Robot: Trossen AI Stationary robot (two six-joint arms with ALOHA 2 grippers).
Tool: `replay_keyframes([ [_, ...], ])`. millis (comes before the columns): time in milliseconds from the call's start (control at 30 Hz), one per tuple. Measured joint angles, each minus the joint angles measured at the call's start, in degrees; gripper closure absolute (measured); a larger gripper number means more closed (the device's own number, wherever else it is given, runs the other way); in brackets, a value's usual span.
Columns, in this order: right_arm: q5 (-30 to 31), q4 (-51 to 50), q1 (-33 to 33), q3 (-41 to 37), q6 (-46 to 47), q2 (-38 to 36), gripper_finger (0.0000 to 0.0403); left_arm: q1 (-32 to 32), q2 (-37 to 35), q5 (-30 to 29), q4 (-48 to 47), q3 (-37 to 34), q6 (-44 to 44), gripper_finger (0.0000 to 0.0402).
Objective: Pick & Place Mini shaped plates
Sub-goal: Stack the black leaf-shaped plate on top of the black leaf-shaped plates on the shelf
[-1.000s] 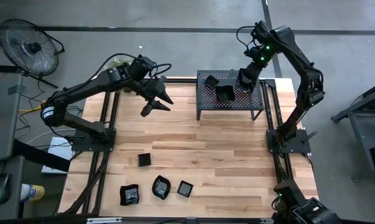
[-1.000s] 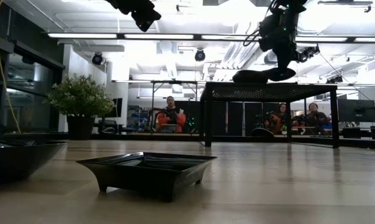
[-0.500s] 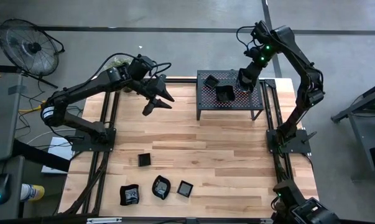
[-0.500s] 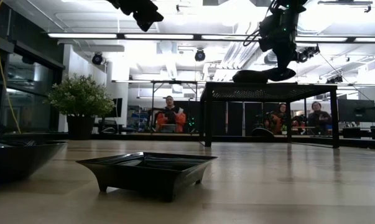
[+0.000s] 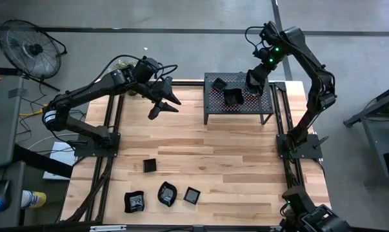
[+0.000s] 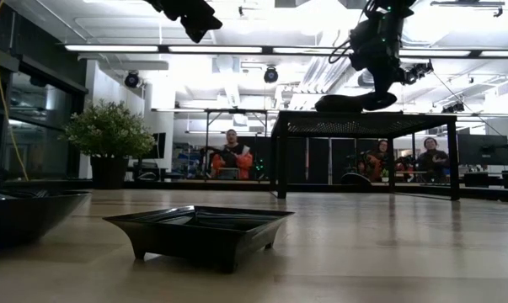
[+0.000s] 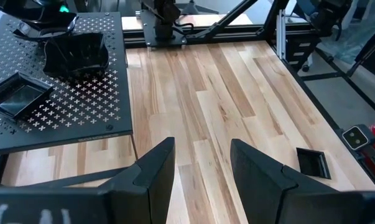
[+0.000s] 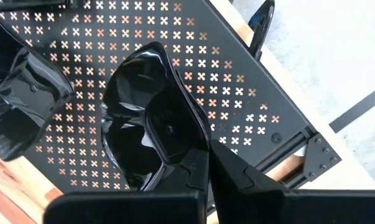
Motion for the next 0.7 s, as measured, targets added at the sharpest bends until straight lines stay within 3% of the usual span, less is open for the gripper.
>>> replay_keyframes([
  [700, 0.3, -1.9, 0.3, 0.0, 0.7, 0.1, 0.0403, 0.0, 0.0, -0.1, 0.0, 0.0, 0.1, 0.0247],
])
